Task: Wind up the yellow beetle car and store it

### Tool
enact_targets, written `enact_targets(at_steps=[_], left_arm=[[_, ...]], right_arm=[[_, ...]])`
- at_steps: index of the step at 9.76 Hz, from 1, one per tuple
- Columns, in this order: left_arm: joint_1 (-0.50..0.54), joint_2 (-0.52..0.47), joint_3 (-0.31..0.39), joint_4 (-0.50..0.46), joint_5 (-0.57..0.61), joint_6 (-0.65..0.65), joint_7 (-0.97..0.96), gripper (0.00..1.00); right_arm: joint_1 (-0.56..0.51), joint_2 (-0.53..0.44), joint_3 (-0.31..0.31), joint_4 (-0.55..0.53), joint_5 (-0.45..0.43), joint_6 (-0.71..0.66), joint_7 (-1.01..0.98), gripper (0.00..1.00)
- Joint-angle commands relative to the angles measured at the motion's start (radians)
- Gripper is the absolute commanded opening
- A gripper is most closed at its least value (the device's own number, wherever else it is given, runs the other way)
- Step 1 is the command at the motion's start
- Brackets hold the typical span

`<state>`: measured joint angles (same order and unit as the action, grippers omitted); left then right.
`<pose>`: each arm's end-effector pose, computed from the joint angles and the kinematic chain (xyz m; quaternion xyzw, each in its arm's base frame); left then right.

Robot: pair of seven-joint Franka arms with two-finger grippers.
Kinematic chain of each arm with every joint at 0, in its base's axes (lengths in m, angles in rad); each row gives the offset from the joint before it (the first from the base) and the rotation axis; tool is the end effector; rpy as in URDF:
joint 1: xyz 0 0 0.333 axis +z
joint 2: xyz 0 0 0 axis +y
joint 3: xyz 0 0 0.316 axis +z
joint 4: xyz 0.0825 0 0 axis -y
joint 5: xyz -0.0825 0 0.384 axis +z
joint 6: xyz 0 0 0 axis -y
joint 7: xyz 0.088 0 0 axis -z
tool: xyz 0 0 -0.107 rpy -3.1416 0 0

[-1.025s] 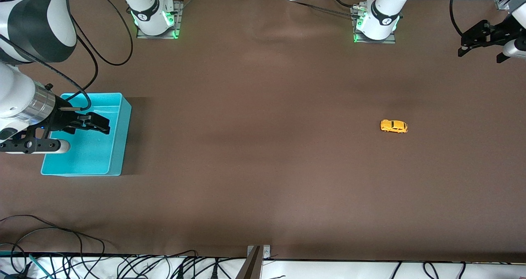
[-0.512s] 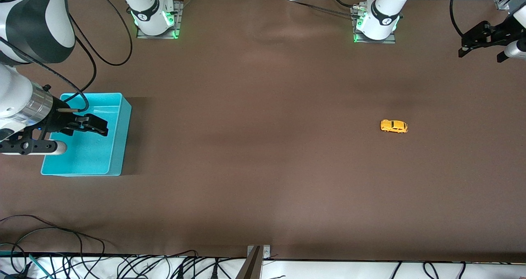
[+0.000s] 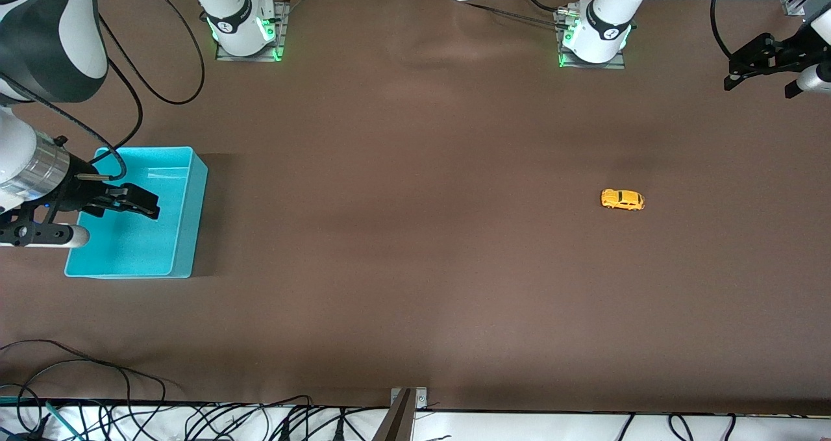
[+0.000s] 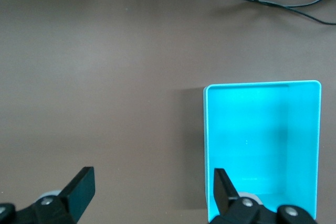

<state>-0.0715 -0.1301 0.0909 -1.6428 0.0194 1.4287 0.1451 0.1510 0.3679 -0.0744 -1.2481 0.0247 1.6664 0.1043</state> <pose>0.4980 0.0153 0.6474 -0.9971 0.0624 0.0424 0.0003 0.6681 0.0632 0.5613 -0.9996 0.0119 -0.0257 0.0013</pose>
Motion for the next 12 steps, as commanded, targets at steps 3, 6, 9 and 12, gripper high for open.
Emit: enact_targets(at_steps=[3,6,9,12], left_arm=[[0.007,0.018,-0.007,0.038,0.013,-0.028,-0.007,1.00],[0.005,0.020,-0.008,0.037,0.019,-0.028,0.001,1.00],[0.004,0.027,-0.008,0.040,0.017,-0.027,-0.004,1.00],[0.018,0.026,-0.008,0.029,0.013,-0.022,0.004,1.00]], right_arm=[[0.009,-0.004,0.007,0.026,0.004,-0.008,0.002,1.00],[0.005,-0.001,0.007,0.019,0.004,-0.010,-0.005,1.00],[0.007,-0.001,0.007,0.018,0.004,-0.011,0.006,1.00],[0.008,-0.001,0.007,0.018,0.004,-0.013,0.006,1.00]])
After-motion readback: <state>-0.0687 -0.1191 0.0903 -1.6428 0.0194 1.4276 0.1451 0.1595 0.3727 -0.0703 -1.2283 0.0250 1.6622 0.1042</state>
